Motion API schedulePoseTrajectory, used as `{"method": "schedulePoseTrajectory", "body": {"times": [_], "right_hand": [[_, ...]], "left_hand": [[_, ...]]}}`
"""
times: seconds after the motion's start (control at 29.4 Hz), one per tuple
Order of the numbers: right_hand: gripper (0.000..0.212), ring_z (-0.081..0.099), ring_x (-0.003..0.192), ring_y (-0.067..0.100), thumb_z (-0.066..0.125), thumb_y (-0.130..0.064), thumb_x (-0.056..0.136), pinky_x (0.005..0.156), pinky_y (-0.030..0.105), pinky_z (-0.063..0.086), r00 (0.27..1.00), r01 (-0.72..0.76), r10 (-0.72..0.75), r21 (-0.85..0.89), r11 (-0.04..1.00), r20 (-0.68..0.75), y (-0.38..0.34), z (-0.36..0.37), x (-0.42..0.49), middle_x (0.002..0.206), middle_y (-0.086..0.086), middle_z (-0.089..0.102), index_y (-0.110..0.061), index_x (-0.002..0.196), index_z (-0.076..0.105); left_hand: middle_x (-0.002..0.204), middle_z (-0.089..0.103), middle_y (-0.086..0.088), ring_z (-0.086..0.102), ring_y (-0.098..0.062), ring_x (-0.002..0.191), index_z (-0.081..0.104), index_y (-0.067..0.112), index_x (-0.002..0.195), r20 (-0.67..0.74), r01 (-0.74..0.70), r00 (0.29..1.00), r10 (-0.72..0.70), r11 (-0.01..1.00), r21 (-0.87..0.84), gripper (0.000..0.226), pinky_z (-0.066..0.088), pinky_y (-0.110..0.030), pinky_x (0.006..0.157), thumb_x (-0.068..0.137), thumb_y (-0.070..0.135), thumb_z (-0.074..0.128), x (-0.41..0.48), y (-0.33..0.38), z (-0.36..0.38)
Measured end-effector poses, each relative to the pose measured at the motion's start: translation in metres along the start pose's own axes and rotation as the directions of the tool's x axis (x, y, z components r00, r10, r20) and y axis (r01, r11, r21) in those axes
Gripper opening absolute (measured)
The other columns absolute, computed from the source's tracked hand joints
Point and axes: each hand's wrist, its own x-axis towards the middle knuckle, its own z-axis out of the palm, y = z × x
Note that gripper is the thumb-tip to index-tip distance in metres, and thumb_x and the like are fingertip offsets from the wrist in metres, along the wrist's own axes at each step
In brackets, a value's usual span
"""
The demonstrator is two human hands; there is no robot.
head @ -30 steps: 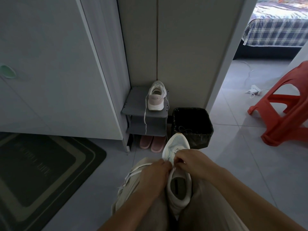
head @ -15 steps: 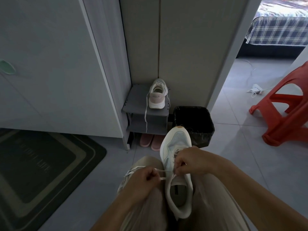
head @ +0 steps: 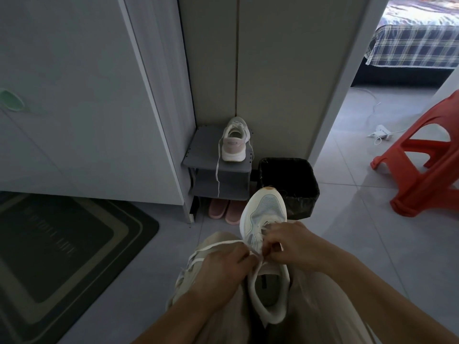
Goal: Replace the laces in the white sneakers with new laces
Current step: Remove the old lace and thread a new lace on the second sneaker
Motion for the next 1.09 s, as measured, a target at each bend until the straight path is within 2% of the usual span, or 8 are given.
{"method": "schedulePoseTrajectory", "body": {"times": [0.17,0.41,0.54,0.68,0.78,0.92,0.99,1.09], "right_hand": [[0.017,0.044,0.086,0.003,0.058,-0.036,0.084,0.088,0.029,0.031,1.0,0.017,-0.017,-0.042,0.999,-0.006,0.0,-0.003,0.002,0.088,-0.015,0.049,-0.029,0.093,0.071],[0.027,0.049,0.082,0.009,0.062,-0.042,0.082,0.081,0.026,0.032,0.995,-0.09,0.087,-0.079,0.993,-0.042,-0.007,-0.009,0.018,0.084,-0.008,0.055,-0.017,0.074,0.065],[0.027,0.051,0.068,0.005,0.06,-0.036,0.086,0.061,0.015,0.037,0.934,-0.196,0.235,0.164,0.967,-0.268,0.001,-0.019,-0.002,0.075,-0.011,0.051,-0.03,0.066,0.043],[0.022,0.047,0.064,0.002,0.059,-0.045,0.084,0.057,0.014,0.039,0.93,-0.274,0.319,0.231,0.934,-0.185,-0.004,0.013,-0.033,0.073,-0.012,0.051,-0.033,0.074,0.044],[0.024,0.041,0.069,0.002,0.056,-0.046,0.085,0.056,0.011,0.035,0.923,-0.344,0.361,0.137,0.929,-0.134,-0.013,0.033,-0.041,0.078,-0.017,0.04,-0.03,0.089,0.038],[0.016,0.04,0.07,-0.001,0.056,-0.038,0.086,0.057,0.01,0.032,0.886,-0.375,0.413,0.195,0.906,-0.211,-0.011,0.034,-0.042,0.078,-0.019,0.038,-0.033,0.095,0.043],[0.019,0.042,0.071,-0.002,0.058,-0.037,0.086,0.058,0.009,0.033,0.872,-0.384,0.445,0.28,0.88,-0.203,-0.009,0.033,-0.042,0.078,-0.022,0.038,-0.03,0.103,0.052],[0.015,0.049,0.071,-0.004,0.06,-0.035,0.086,0.063,0.009,0.042,0.892,-0.336,0.415,0.349,0.875,-0.181,-0.005,0.028,-0.042,0.08,-0.019,0.049,-0.029,0.099,0.056]], "left_hand": [[0.078,0.06,0.015,0.056,0.002,0.073,0.061,0.031,0.077,0.164,0.26,0.964,-0.212,0.885,-0.386,0.009,0.041,-0.009,0.067,0.08,0.025,0.055,-0.001,-0.004,-0.009],[0.049,0.047,0.001,0.036,-0.008,0.04,0.061,0.011,0.059,0.667,0.795,0.464,-0.583,-0.058,-0.604,0.021,0.022,-0.017,0.039,0.078,0.002,0.062,-0.01,-0.011,-0.035],[0.047,0.054,0.009,0.041,-0.005,0.045,0.063,0.017,0.066,0.659,0.857,0.501,-0.561,0.217,-0.468,0.018,0.029,-0.015,0.042,0.084,0.016,0.063,-0.01,-0.009,-0.043],[0.063,0.065,0.015,0.055,0.008,0.056,0.07,0.026,0.085,0.531,0.77,0.631,-0.566,0.376,-0.515,0.012,0.037,-0.008,0.054,0.089,0.021,0.06,-0.004,0.005,-0.038],[0.08,0.071,0.013,0.062,0.004,0.073,0.071,0.03,0.083,0.511,0.722,0.58,-0.634,0.109,-0.683,0.017,0.042,-0.01,0.06,0.087,0.017,0.061,0.007,0.014,-0.034],[0.082,0.07,0.0,0.039,0.001,0.035,0.071,0.015,0.083,0.533,0.607,0.509,-0.676,-0.157,-0.779,0.012,0.034,-0.016,0.041,0.087,0.015,0.06,0.028,0.023,-0.038],[0.086,0.071,0.0,0.041,-0.001,0.038,0.07,0.013,0.084,0.43,0.581,0.563,-0.706,-0.032,-0.813,0.014,0.037,-0.023,0.06,0.088,0.019,0.058,0.04,0.02,-0.048],[0.07,0.069,0.007,0.061,-0.005,0.061,0.065,0.024,0.085,0.108,0.465,0.732,-0.673,0.377,-0.801,0.015,0.044,-0.011,0.069,0.092,0.02,0.052,0.057,0.015,-0.072]]}}
